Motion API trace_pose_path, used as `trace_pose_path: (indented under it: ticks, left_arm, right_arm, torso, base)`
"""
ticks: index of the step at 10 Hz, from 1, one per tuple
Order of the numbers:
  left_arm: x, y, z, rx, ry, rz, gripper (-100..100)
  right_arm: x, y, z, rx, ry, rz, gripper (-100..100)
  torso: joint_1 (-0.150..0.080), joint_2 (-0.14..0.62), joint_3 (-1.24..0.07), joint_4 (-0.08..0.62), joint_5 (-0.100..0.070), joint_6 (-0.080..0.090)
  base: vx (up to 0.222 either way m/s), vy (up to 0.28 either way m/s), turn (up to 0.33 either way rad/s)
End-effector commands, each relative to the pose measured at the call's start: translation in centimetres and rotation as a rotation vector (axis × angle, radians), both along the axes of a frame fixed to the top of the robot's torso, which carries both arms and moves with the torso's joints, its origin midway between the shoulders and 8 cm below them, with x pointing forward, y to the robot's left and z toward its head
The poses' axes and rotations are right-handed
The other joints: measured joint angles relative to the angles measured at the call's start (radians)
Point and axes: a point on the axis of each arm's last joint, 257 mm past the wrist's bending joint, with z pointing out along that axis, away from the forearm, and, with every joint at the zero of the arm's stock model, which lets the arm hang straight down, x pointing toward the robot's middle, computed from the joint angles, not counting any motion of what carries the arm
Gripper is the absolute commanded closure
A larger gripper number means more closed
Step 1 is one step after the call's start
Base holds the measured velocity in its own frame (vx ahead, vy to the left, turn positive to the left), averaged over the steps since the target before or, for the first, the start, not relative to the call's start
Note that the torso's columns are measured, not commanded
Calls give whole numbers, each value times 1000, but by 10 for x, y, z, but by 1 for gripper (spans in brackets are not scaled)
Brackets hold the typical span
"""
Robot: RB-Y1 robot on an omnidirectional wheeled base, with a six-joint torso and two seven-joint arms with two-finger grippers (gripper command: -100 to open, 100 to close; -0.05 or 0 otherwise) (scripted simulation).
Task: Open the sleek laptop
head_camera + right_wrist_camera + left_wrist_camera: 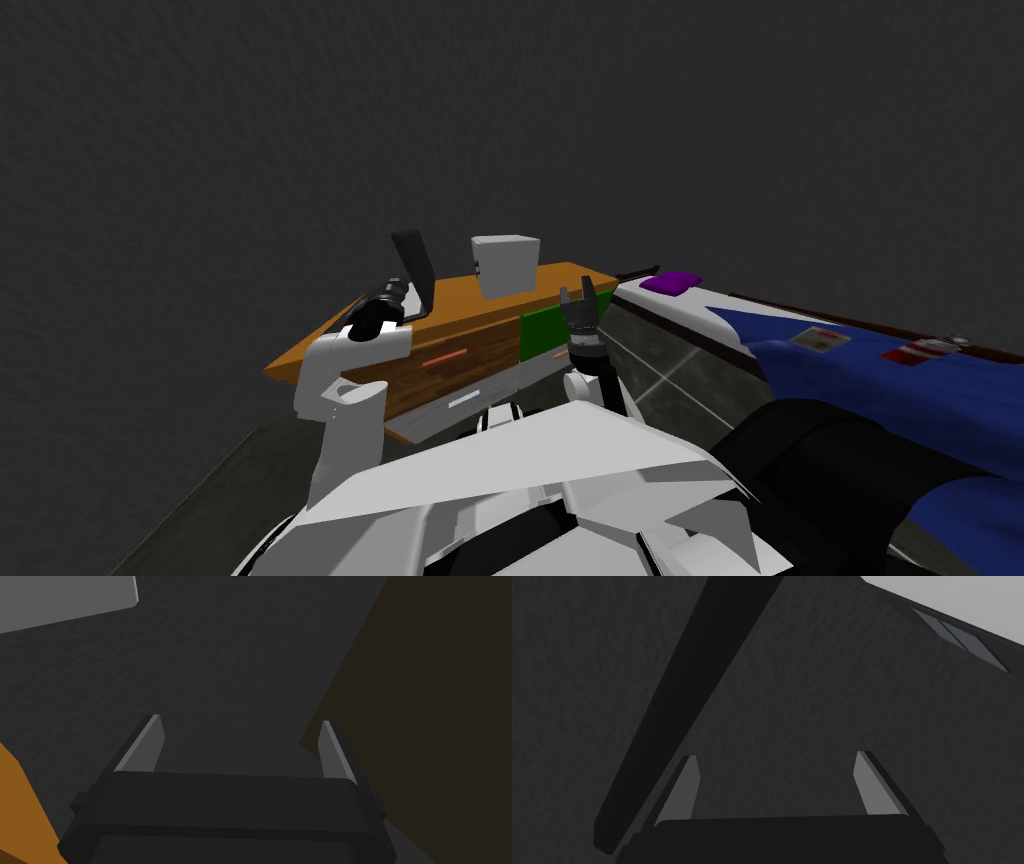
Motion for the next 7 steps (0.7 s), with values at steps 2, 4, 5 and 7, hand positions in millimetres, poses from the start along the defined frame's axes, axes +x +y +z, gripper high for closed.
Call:
trace_pose_path:
  ticks: [2,4,5,7]
  left_arm:
    - [-15,21,0,45,31,83,-100]
    - [-19,22,-5,29,47,102,-100]
    - [-19,25,-2,34,37,103,-100]
    - [-23,26,2,34,34,108,-100]
  right_arm:
    - [0,0,0,0,0,0,0]
    - [0,0,0,0,0,0,0]
    - [0,0,0,0,0,0,0]
    - [0,0,0,0,0,0,0]
  torso:
    - [1,0,0,0,0,0]
    - [-1,-1,-1,-2,0,2]
    - [-2,-3,-2,-3,0,3]
    - [7,-3,-2,-1,2,-1]
  base:
    - [73,-168,56]
    - [84,-142,42]
    - [28,-53,20]
    - [63,27,-31]
